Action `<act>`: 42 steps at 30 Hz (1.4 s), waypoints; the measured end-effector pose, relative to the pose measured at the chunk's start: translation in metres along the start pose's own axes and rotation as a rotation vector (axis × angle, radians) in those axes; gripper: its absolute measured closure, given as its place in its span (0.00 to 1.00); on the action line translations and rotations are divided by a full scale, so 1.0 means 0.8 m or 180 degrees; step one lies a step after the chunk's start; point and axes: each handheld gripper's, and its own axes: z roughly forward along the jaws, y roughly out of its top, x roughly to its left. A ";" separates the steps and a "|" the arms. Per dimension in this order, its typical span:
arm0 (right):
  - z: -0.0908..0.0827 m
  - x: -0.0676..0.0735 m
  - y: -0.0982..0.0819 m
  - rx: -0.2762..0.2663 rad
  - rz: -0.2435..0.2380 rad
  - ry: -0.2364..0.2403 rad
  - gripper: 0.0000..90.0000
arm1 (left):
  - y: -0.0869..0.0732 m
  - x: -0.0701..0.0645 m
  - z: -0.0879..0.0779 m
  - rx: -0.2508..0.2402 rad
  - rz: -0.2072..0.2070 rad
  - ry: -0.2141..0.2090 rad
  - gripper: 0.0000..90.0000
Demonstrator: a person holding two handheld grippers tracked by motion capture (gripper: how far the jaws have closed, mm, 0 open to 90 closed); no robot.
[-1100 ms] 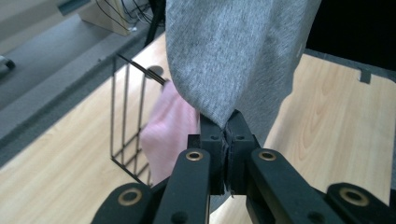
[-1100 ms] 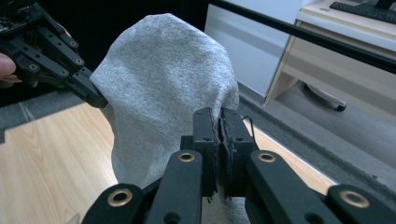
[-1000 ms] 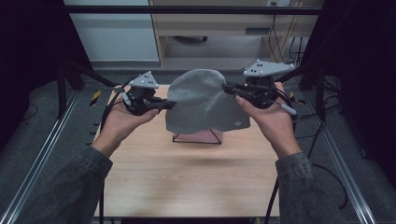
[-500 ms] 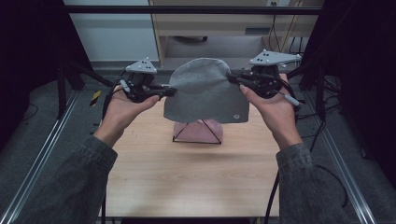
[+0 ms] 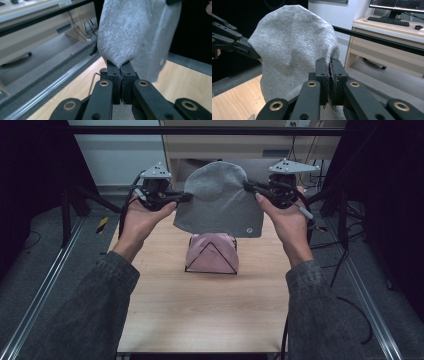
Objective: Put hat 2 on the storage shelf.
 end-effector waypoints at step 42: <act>0.082 -0.028 -0.092 0.0320 0.0193 -0.0036 0.96 | -0.073 0.034 0.074 0.0245 -0.0100 0.0108 0.97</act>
